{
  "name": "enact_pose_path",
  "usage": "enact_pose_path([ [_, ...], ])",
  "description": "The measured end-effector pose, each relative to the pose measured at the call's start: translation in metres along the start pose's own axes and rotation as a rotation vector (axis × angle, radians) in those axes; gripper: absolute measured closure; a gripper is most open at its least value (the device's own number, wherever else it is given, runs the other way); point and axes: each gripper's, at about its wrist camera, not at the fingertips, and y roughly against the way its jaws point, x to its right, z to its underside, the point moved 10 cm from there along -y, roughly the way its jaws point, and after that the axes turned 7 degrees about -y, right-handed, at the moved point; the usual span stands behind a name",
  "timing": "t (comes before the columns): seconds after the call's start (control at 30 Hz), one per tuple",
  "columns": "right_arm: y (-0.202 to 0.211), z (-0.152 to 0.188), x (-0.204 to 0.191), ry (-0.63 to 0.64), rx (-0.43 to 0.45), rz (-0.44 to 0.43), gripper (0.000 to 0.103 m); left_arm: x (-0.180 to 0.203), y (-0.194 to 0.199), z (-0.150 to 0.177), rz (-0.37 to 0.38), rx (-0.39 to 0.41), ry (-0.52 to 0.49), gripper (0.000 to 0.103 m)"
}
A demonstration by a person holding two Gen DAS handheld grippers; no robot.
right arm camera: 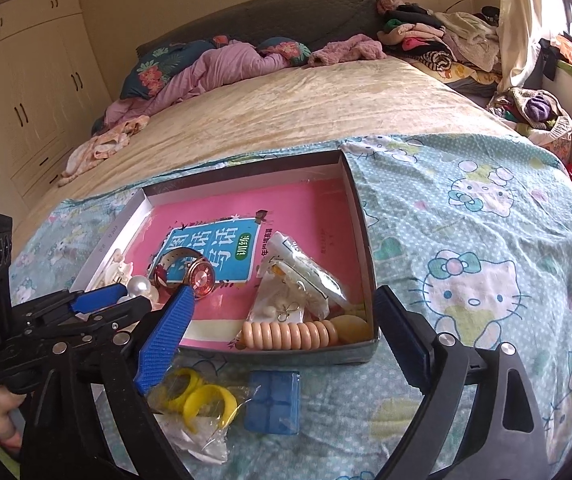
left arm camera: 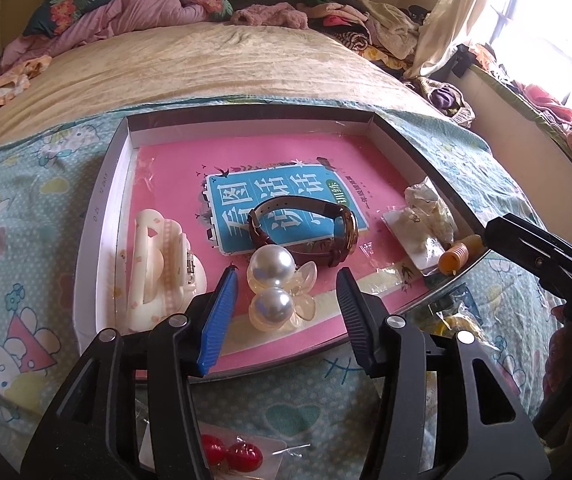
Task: Organize jewelry
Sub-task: 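Withdraw both open grippers from the box back over the bed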
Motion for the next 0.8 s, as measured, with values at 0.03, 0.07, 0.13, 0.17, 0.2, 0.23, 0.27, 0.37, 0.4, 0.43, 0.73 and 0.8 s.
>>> enact_pose_path([
  [0.03,0.003,0.0,0.0,-0.006,0.004,-0.002,0.013,0.0,0.001,0.0,0.001,0.001,0.0,0.06],
  [0.07,0.006,0.001,0.001,-0.014,0.008,-0.005,0.012,0.001,0.003,0.0,0.002,0.004,0.001,0.057],
  [0.13,0.011,0.002,0.001,-0.03,0.013,-0.011,0.011,0.002,0.008,-0.002,0.004,0.012,-0.001,0.05],
  [0.17,0.014,0.002,0.001,-0.035,0.014,-0.015,0.01,0.002,0.011,-0.003,0.005,0.015,-0.002,0.047],
  [0.2,0.017,0.002,0.0,-0.038,0.018,-0.017,0.009,0.003,0.014,-0.003,0.005,0.021,-0.003,0.046],
  [0.23,0.019,0.002,0.001,-0.041,0.022,-0.016,0.009,0.003,0.016,-0.004,0.007,0.025,-0.003,0.044],
  [0.27,0.022,0.002,0.001,-0.045,0.025,-0.018,0.008,0.004,0.018,-0.005,0.008,0.029,-0.003,0.041],
  [0.37,0.028,0.002,-0.002,-0.052,0.027,-0.025,0.008,0.003,0.027,-0.008,0.011,0.044,0.002,0.031],
  [0.4,0.031,0.002,-0.003,-0.053,0.031,-0.026,0.008,0.003,0.03,-0.009,0.012,0.05,0.005,0.029],
  [0.43,0.034,0.001,-0.004,-0.053,0.033,-0.029,0.007,0.002,0.033,-0.01,0.012,0.055,0.01,0.026],
  [0.73,0.066,-0.007,-0.016,-0.05,0.079,-0.055,0.005,-0.003,0.067,-0.016,0.026,0.107,0.052,0.01],
  [0.8,0.076,-0.01,-0.02,-0.045,0.095,-0.061,0.004,-0.004,0.074,-0.018,0.029,0.116,0.06,0.01],
])
